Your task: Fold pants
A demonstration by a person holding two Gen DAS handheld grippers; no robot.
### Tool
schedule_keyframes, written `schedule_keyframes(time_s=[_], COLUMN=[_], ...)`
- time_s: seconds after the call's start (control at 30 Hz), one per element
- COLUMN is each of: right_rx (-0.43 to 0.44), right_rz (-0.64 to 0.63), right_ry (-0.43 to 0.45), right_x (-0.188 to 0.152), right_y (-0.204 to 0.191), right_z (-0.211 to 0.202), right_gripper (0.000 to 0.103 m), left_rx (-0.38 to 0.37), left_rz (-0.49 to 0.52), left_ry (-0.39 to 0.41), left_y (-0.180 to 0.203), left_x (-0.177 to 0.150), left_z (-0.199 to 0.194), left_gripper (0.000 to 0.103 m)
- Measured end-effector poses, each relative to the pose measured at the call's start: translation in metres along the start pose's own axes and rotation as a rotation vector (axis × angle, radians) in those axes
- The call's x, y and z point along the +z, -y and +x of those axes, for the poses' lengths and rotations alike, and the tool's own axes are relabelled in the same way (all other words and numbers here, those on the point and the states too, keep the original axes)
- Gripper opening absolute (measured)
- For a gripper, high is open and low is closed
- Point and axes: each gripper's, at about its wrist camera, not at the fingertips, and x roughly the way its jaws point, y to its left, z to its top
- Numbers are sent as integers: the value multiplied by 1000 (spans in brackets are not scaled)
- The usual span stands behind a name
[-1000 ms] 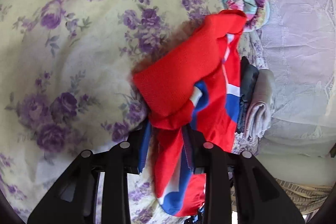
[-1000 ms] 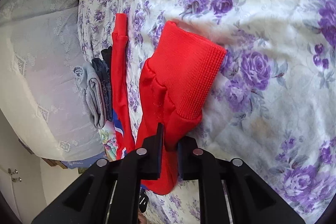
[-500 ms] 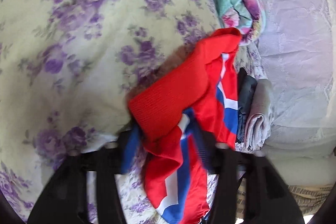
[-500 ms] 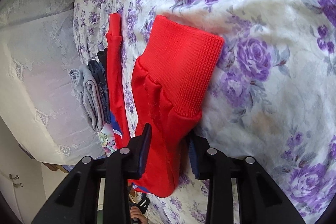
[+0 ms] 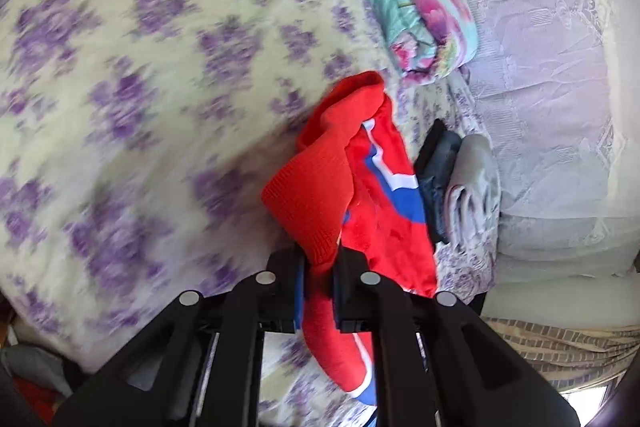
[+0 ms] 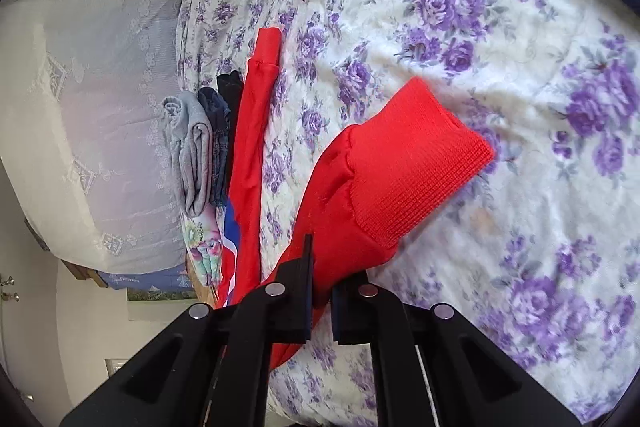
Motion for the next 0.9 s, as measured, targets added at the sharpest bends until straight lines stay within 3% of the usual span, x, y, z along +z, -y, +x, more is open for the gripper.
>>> schedule_keyframes(time_s=[0.2, 0.37, 0.57, 0.67, 0.7, 0.77, 0.9], right_rx=[-138, -114, -254, -384, -408, -381, -322], right_rz=[34, 108, -34, -119, -108, -79, -112], right_ry=[-73, -97, 24, 128, 161, 223, 194], right_x=[-16, -12, -6, -2, 1, 6, 23], right_y=[46, 60, 22, 9, 12, 16, 9], right_z=[0, -5, -35, -44, -50, -58, -42], right_gripper=[6, 16, 23, 27, 28, 28, 28], left_rx=[72, 41, 152, 120, 105, 101, 131], left_rz=[-120, -133, 137, 217, 249, 311, 376], left_ry=[-41, -53, 58, 61, 37, 6, -91], left_y=[-69, -82, -30, -4, 6, 23, 34], left_x=[-29, -27, -20, -20, -22, -29, -42], left_z=[17, 17, -31, -36, -30, -13, 35], left_gripper=[10, 23, 36, 42, 49, 52, 52])
